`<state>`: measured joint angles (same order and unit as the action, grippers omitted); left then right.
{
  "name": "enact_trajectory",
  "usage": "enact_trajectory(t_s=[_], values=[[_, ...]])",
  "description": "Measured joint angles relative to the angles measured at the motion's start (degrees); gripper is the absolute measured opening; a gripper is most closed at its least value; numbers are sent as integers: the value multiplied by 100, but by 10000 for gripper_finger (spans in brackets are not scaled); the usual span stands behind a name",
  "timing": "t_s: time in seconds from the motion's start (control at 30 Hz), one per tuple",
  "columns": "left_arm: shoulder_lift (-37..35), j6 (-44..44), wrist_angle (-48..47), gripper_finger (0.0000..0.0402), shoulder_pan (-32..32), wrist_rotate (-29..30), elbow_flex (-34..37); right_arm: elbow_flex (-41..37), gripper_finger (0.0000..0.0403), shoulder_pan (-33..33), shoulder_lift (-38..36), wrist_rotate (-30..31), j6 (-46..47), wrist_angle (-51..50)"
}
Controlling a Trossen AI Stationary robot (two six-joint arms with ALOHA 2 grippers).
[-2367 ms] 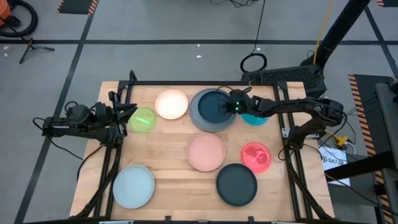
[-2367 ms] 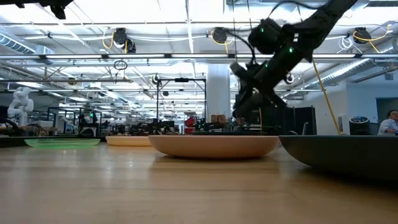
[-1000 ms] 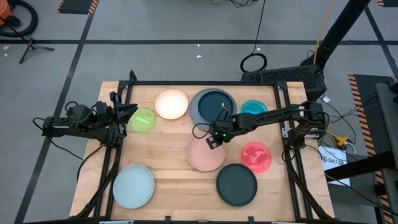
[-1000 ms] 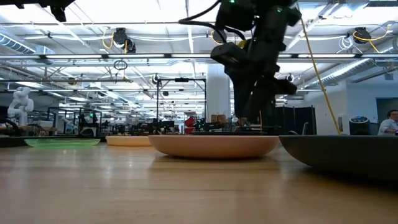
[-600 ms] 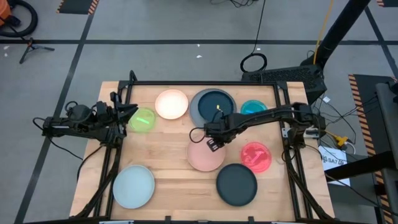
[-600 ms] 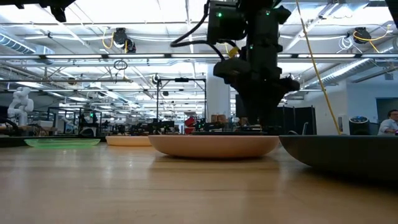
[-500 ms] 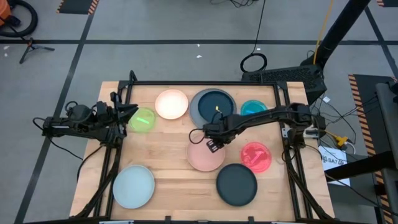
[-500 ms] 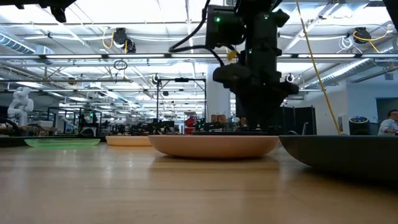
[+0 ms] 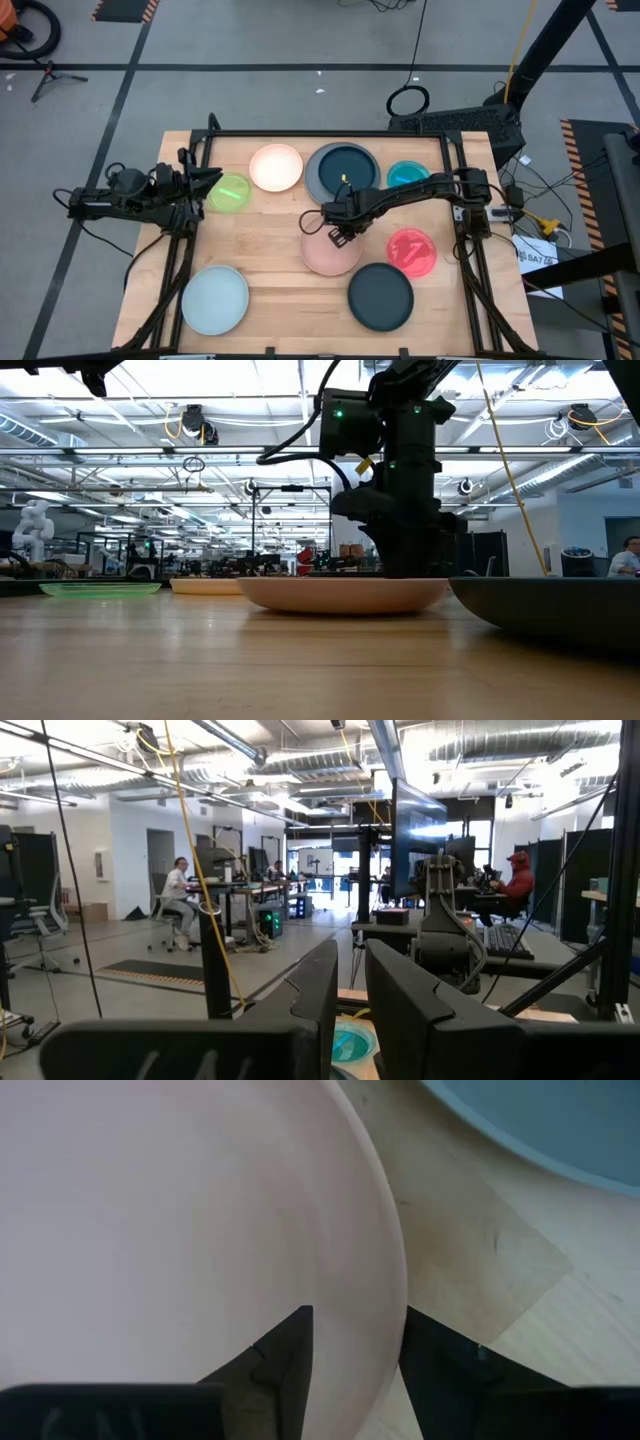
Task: Stack plastic plates
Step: Stack the pink plate on top of the dark blue plate
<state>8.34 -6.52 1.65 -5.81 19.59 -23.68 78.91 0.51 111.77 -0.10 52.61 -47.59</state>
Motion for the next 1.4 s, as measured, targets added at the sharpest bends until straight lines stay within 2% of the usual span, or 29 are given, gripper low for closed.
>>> enact_trajectory(t_s=[0.17, 0.5, 0.97, 1.4], values=[[2, -2, 2, 62, 1, 1, 0, 0, 114, 0, 0, -2, 54, 4], [0, -4, 0, 62, 1, 1, 0, 3, 12, -2, -18, -2, 67, 54], [2, 23, -18, 62, 1, -1, 2, -2, 5, -2, -227, -1, -139, 419], [1, 30, -16, 62, 1, -1, 2, -7, 6, -57, -591, 7, -463, 1231]])
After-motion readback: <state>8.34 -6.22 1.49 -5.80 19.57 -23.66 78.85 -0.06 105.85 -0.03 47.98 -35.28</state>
